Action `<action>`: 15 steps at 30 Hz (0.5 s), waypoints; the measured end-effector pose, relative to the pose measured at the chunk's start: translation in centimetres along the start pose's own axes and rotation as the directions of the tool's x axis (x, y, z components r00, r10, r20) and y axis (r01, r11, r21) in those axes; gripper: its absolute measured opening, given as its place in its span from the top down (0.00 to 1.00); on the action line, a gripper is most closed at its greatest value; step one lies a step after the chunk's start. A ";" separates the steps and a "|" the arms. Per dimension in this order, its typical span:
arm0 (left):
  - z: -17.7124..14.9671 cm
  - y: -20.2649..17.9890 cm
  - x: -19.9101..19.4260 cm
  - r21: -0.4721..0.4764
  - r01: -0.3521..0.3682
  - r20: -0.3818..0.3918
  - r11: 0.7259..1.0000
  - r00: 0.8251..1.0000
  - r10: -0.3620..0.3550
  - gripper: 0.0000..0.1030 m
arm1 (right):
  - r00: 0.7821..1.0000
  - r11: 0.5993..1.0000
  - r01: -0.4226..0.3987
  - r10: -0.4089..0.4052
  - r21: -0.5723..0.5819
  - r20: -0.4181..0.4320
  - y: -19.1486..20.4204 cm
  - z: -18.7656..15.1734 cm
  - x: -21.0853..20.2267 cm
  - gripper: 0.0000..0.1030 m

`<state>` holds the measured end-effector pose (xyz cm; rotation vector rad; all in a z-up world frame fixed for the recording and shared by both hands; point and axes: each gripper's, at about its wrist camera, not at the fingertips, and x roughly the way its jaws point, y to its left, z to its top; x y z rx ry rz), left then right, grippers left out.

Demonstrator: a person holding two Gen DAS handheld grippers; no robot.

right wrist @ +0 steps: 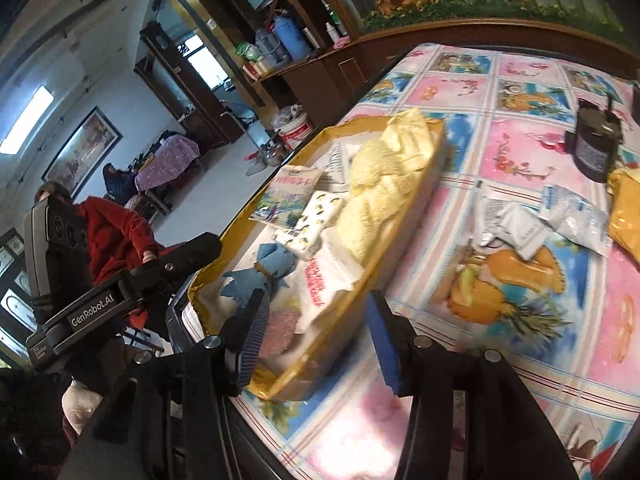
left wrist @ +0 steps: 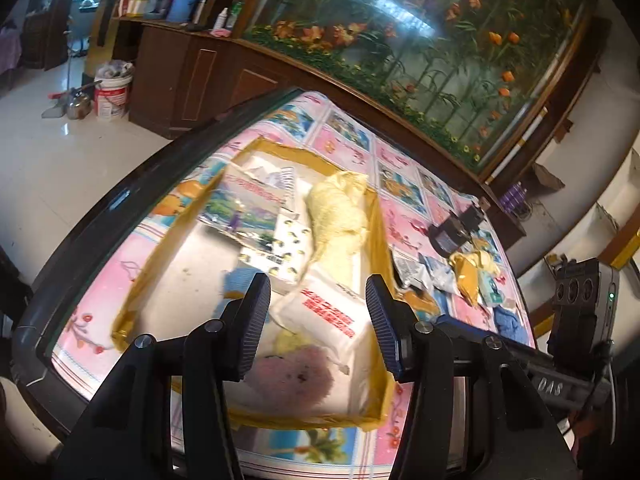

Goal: Organize soft objects
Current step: 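Lower the pink fluffy pouch into the box and open the right gripper, then move both grippers back over the items on the bed sheet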

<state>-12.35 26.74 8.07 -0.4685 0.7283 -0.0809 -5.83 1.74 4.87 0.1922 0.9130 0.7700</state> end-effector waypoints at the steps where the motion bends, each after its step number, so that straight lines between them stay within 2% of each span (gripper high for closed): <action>1: -0.1 -0.5 0.1 0.014 0.007 -0.004 1.000 1.000 -0.007 0.52 | 1.000 1.000 0.022 -0.022 0.018 0.017 -1.3 -0.1 -1.0 0.51; 5: -0.6 -3.1 0.6 0.085 0.041 -0.027 0.996 0.999 -0.039 0.52 | 0.983 0.980 0.142 -0.156 0.140 0.094 -7.9 -0.8 -6.4 0.51; 8: -1.1 -4.8 1.1 0.128 0.064 -0.049 0.990 0.997 -0.058 0.52 | 0.944 0.927 0.240 -0.292 0.287 0.152 -13.7 -2.2 -11.9 0.51; 12: -1.7 -7.0 2.3 0.166 0.095 -0.085 0.982 0.993 -0.082 0.52 | 0.871 0.823 0.359 -0.465 0.440 0.158 -19.7 -4.8 -17.4 0.51; 14: -2.1 -8.1 3.1 0.181 0.109 -0.109 0.977 0.990 -0.090 0.52 | 0.856 0.794 0.389 -0.499 0.467 0.135 -21.4 -5.6 -18.4 0.51; 15: -2.3 -8.6 3.4 0.185 0.117 -0.121 0.976 0.988 -0.096 0.52 | 0.859 0.792 0.392 -0.497 0.468 0.121 -21.8 -5.6 -18.1 0.50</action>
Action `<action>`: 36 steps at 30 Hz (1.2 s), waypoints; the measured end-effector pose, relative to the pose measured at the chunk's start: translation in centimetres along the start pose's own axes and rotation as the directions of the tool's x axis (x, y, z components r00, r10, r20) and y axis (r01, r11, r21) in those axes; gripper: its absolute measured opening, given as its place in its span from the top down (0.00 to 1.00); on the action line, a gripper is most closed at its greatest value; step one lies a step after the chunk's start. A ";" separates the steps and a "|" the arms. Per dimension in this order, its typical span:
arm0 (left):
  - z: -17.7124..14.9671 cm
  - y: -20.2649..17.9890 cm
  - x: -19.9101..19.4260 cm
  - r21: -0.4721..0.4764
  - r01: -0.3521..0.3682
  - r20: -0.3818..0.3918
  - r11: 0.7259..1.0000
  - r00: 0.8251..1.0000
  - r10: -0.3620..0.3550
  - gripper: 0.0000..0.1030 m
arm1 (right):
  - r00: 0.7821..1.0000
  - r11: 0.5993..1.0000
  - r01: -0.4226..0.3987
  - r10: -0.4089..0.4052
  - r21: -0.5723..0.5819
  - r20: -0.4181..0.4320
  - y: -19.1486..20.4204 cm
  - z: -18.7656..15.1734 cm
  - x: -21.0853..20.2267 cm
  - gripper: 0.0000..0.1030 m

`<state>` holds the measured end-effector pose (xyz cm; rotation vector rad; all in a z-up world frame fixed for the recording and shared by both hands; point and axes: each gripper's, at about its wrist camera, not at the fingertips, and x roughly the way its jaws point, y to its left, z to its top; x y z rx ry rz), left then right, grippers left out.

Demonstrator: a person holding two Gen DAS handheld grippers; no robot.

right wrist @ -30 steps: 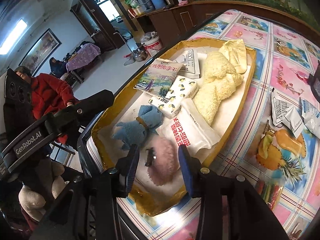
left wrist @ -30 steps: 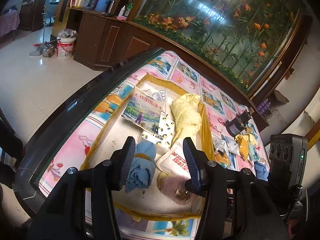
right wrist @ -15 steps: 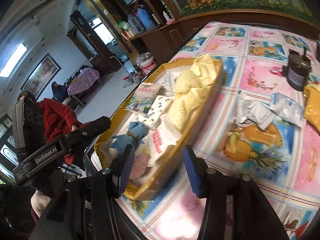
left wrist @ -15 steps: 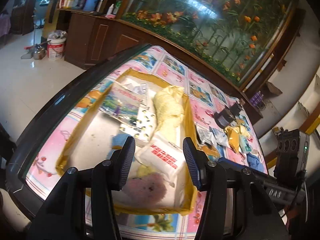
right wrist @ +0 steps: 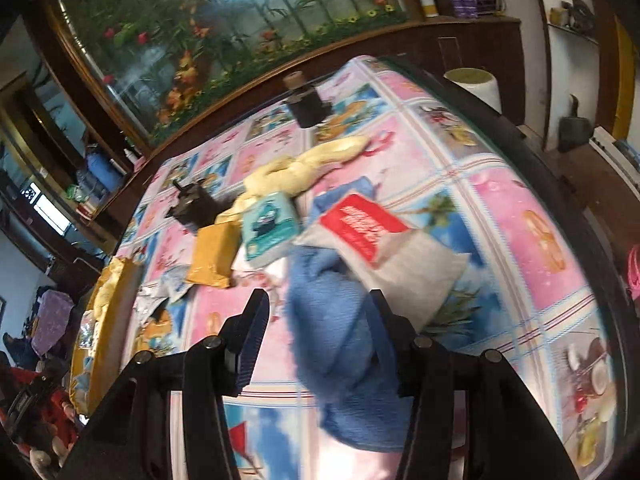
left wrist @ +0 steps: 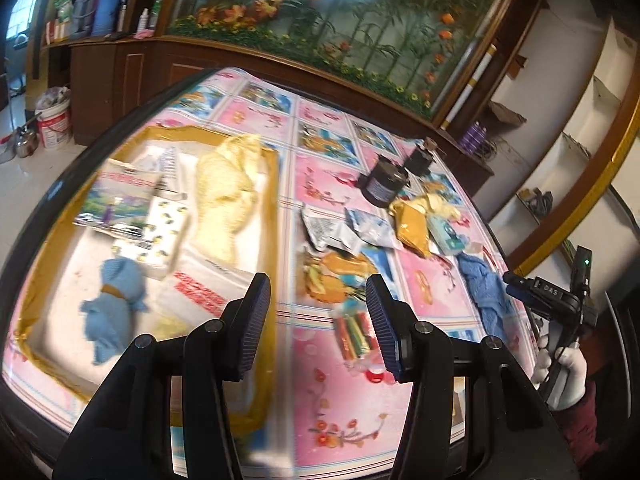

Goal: Organize soft objects
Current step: 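Move both grippers back over the items on the bed sheet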

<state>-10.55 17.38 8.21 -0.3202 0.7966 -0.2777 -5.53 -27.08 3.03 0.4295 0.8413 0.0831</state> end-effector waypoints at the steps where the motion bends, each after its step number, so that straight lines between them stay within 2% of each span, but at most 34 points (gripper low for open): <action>1: -0.1 -0.5 0.4 0.005 0.008 -0.012 1.000 1.000 -0.008 0.52 | 1.000 1.000 -0.010 0.010 -0.005 -0.019 0.1 -0.1 0.6 0.49; 3: -0.2 -1.3 0.9 0.015 0.020 -0.033 1.000 0.999 -0.020 0.52 | 0.994 0.996 -0.077 0.073 -0.041 -0.087 1.2 -0.8 2.0 0.49; 4: -0.3 -1.7 1.1 0.022 0.021 -0.041 1.000 0.999 -0.020 0.52 | 0.984 0.988 -0.141 0.133 -0.065 -0.115 2.0 -1.1 2.5 0.49; 6: -0.3 -2.3 1.0 0.040 0.014 -0.047 0.999 0.999 -0.012 0.52 | 0.946 0.951 -0.293 0.274 -0.099 -0.175 4.1 -1.9 2.4 0.50; 7: -0.4 -2.5 1.0 0.046 0.011 -0.047 0.999 0.999 -0.008 0.52 | 0.943 0.943 -0.311 0.289 -0.121 -0.167 4.8 -2.0 2.0 0.50; 11: -0.2 -2.8 1.4 0.061 -0.008 -0.056 0.998 0.998 0.012 0.52 | 0.965 0.956 -0.251 0.234 -0.153 -0.118 4.9 -1.7 1.2 0.50; 15: 0.0 -3.5 3.0 0.069 -0.003 -0.088 0.998 0.996 0.009 0.52 | 0.968 0.968 -0.230 0.217 -0.101 -0.130 3.8 -1.5 2.1 0.49; 18: 0.1 -4.2 3.7 0.084 0.007 -0.108 0.996 0.994 0.002 0.52 | 0.970 0.970 -0.233 0.226 -0.074 -0.094 3.7 -1.2 1.8 0.49; 24: 3.2 -4.8 7.2 0.051 0.003 -0.133 0.999 0.991 0.004 0.52 | 0.974 0.972 -0.227 0.225 -0.057 -0.039 2.8 -0.3 1.1 0.49; 27: 4.6 -6.1 10.7 0.139 -0.054 -0.152 0.989 0.986 0.075 0.52 | 0.970 0.969 -0.239 0.236 -0.054 -0.056 3.0 -0.4 1.5 0.49; 30: 5.5 -7.3 14.0 0.247 -0.107 -0.188 0.963 0.970 0.156 0.52 | 0.967 0.965 -0.250 0.244 -0.083 -0.072 3.9 -0.2 1.5 0.49; 36: 6.5 -5.8 18.3 0.250 -0.209 -0.222 0.945 0.938 0.266 0.52 | 0.964 0.957 -0.264 0.257 -0.122 -0.072 5.5 0.8 1.6 0.49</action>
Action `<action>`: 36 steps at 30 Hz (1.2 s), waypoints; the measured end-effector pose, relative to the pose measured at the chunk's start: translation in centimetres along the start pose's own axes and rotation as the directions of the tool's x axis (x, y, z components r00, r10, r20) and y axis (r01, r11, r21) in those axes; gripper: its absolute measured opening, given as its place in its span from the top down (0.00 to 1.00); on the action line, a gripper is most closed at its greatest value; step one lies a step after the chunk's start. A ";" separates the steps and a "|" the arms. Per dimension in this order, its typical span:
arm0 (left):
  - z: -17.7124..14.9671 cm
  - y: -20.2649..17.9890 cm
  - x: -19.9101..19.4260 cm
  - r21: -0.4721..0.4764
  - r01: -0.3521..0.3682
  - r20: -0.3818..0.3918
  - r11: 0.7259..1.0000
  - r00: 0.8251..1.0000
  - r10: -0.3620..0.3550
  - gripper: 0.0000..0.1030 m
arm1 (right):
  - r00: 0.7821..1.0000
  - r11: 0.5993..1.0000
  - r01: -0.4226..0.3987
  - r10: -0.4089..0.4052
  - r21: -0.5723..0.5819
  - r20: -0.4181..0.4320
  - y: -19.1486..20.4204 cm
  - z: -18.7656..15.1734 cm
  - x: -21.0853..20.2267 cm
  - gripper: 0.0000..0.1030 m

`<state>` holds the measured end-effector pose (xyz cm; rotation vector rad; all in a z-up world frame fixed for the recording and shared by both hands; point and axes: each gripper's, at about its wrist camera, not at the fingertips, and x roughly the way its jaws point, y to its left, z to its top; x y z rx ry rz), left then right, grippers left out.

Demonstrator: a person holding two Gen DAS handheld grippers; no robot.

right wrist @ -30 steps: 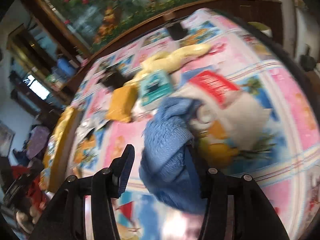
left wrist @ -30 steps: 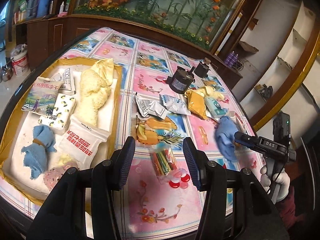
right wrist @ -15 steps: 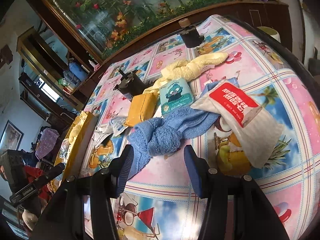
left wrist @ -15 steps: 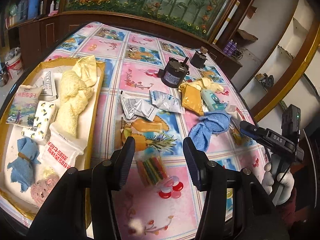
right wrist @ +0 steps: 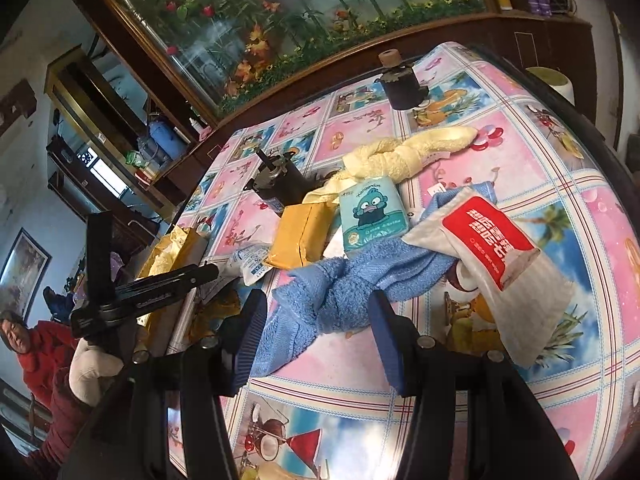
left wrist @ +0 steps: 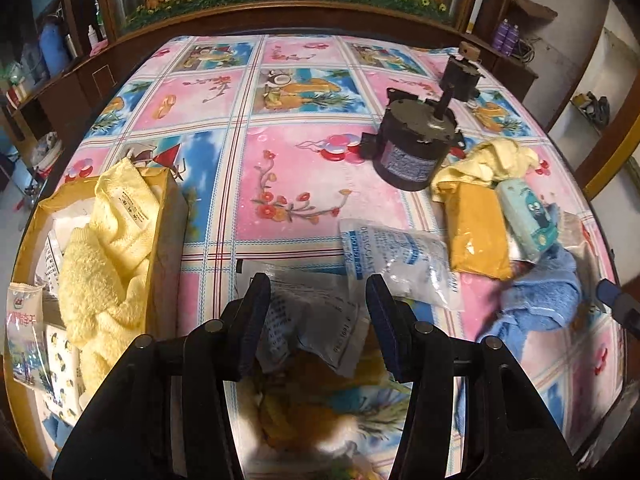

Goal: Organize soft objects
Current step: 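Move both grippers back over the items on the bed sheet, then grasp the white paper sachet with the left gripper while the right grasps the desiccant packet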

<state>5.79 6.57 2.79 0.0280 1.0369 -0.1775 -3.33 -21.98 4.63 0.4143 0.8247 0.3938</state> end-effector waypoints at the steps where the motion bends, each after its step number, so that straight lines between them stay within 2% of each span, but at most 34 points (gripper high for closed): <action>1: 0.1 0.0 0.3 -0.002 -0.003 0.000 1.000 1.000 0.003 0.46 | 1.000 1.000 -0.003 0.003 -0.004 -0.002 0.3 0.2 0.2 0.49; 4: -0.1 -0.2 0.9 0.023 0.029 -0.018 0.999 0.999 -0.028 0.47 | 1.000 1.000 -0.012 0.012 -0.022 -0.017 1.3 0.6 1.2 0.49; 5: -0.4 -0.3 0.7 0.038 0.042 -0.014 0.998 0.999 -0.042 0.54 | 1.000 0.999 -0.017 0.016 -0.032 -0.025 1.8 0.7 1.5 0.49; 6: -0.8 -0.4 0.5 0.052 0.057 -0.016 0.997 0.998 -0.056 0.75 | 0.999 0.999 -0.022 0.020 -0.044 -0.032 2.3 0.8 1.9 0.49; 7: -1.1 -0.5 0.4 0.060 0.077 -0.026 0.995 0.997 -0.076 0.82 | 0.999 0.998 -0.024 0.022 -0.054 -0.039 2.7 1.0 2.2 0.49; 12: -2.6 -0.8 -0.7 0.092 0.100 -0.028 0.991 0.995 -0.098 0.83 | 0.995 0.994 -0.043 0.033 -0.102 -0.095 4.6 1.9 4.9 0.49; 15: -2.9 -0.6 -0.9 0.075 0.127 -0.035 0.989 0.992 -0.125 0.83 | 0.987 0.981 -0.052 0.022 -0.188 -0.158 6.8 3.0 7.5 0.49; 18: -3.0 -0.4 -0.9 0.058 0.132 -0.043 0.990 0.991 -0.129 0.80 | 0.969 0.946 -0.060 -0.022 -0.319 -0.247 9.5 4.3 11.3 0.49; 20: -3.1 -0.7 -1.0 0.064 0.124 -0.051 0.990 0.991 -0.121 0.68 | 0.953 0.909 -0.046 -0.085 -0.415 -0.292 10.9 4.5 13.6 0.49; 22: -3.4 -0.8 -1.2 0.069 0.112 -0.053 0.991 0.993 -0.108 0.53 | 0.935 0.864 -0.031 -0.152 -0.502 -0.320 11.9 4.4 15.6 0.49; 25: -3.7 -0.9 -1.1 0.076 0.103 -0.046 0.992 0.994 -0.100 0.48 | 0.916 0.809 0.023 -0.251 -0.587 -0.311 12.1 4.0 17.7 0.49; 28: -3.7 -1.3 -0.9 0.090 0.097 -0.036 0.991 0.995 -0.094 0.39 | 0.911 0.803 0.018 -0.259 -0.595 -0.322 11.9 4.2 18.9 0.47; 32: -4.0 -2.5 -0.5 0.171 0.029 0.001 0.985 1.000 -0.030 0.39 | 0.898 0.775 0.023 -0.294 -0.632 -0.328 12.0 3.6 20.1 0.46; 33: -4.1 -2.5 -0.5 0.176 0.020 0.011 0.984 1.000 -0.022 0.42 | 0.899 0.760 0.034 -0.306 -0.649 -0.312 12.2 3.4 20.3 0.44; 34: -4.1 -2.4 -0.6 0.174 0.013 0.025 0.985 1.000 -0.018 0.57 | 0.902 0.757 0.030 -0.302 -0.652 -0.309 12.4 3.3 20.4 0.43; 35: -4.1 -2.1 -0.7 0.166 0.010 0.038 0.986 0.999 -0.017 0.66 | 0.903 0.761 0.030 -0.298 -0.648 -0.309 12.5 3.3 20.3 0.43; 36: -3.9 -1.6 -0.8 0.146 0.026 0.040 0.989 0.999 -0.032 0.82 | 0.905 0.767 0.032 -0.295 -0.641 -0.307 12.6 3.4 20.3 0.43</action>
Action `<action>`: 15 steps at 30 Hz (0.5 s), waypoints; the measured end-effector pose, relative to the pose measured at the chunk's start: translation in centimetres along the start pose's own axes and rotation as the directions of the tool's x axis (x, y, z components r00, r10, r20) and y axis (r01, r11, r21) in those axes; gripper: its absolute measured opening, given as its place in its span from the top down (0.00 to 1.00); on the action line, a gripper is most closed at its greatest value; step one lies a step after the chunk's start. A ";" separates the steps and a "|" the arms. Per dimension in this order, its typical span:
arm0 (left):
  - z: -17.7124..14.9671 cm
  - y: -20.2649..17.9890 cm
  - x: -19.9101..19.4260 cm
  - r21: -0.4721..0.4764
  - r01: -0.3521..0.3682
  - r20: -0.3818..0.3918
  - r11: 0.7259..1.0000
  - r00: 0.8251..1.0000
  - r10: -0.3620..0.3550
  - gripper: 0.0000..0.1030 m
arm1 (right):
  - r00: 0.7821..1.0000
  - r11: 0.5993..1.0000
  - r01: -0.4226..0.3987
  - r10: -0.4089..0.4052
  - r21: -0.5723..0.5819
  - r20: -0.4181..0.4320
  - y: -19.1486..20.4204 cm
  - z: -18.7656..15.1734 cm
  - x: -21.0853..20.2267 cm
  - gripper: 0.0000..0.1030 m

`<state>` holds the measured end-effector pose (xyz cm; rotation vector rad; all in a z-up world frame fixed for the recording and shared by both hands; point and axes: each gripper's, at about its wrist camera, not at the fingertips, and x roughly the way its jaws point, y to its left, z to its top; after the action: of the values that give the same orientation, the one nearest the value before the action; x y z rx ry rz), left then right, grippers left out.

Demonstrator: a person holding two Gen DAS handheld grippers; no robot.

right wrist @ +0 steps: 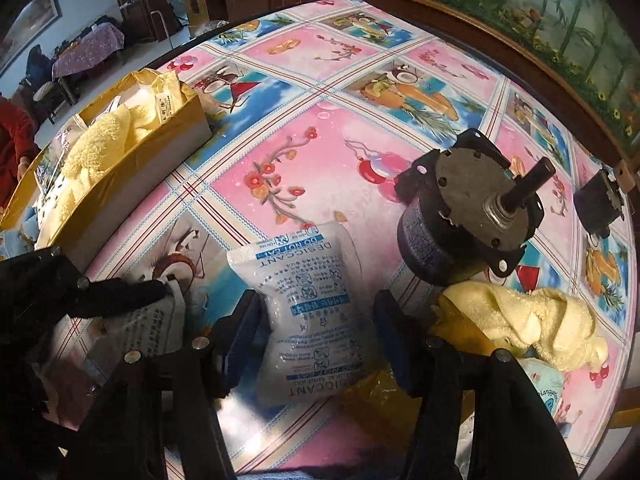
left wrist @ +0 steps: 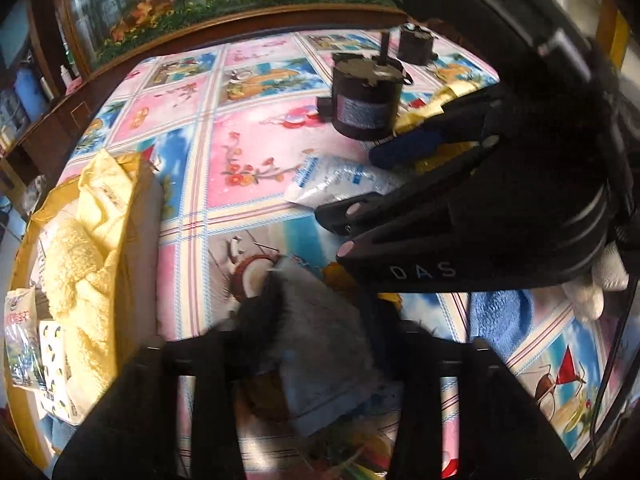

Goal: Organize soft objects
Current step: 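Grasp the white paper sachet with the left gripper while the right grasps the desiccant packet, then lift the sachet with the left gripper while the right carries the desiccant packet toward the box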

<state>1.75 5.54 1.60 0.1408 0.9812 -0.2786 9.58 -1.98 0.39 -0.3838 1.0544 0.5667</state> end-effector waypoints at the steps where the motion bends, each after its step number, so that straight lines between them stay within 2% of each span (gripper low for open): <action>1: 0.0 0.6 -0.2 -0.028 0.034 0.003 0.999 0.999 -0.034 0.88 | 1.000 1.000 0.002 -0.002 0.005 0.003 0.1 0.0 0.0 0.43; 2: 0.0 1.0 -0.3 -0.048 0.055 0.006 0.997 0.998 -0.055 0.89 | 1.000 1.000 0.001 -0.001 0.010 0.008 0.2 0.0 -0.2 0.45; 3: 0.0 1.1 -0.4 -0.052 0.051 0.011 0.997 0.999 -0.051 0.90 | 1.000 1.000 -0.008 0.008 0.012 0.011 0.4 -0.1 -0.2 0.56; 4: -0.1 1.1 -0.4 -0.052 0.051 0.015 0.997 0.999 -0.050 0.92 | 1.000 1.000 -0.021 0.021 0.021 0.011 0.4 -0.1 -0.3 0.63; 6: -0.2 1.2 -0.8 -0.056 0.073 0.026 0.996 0.997 -0.072 0.93 | 0.999 0.998 -0.049 0.049 0.048 0.015 0.3 -0.3 -0.6 0.69; 15: -0.3 1.2 -4.7 -0.073 0.155 0.118 0.985 0.982 -0.146 0.93 | 0.991 0.988 -0.092 0.079 0.124 0.105 -0.2 -2.2 -3.6 0.70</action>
<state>-0.63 7.56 5.34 -0.0237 0.8916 -0.3806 6.82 -4.22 2.66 -0.1958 1.0089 0.5850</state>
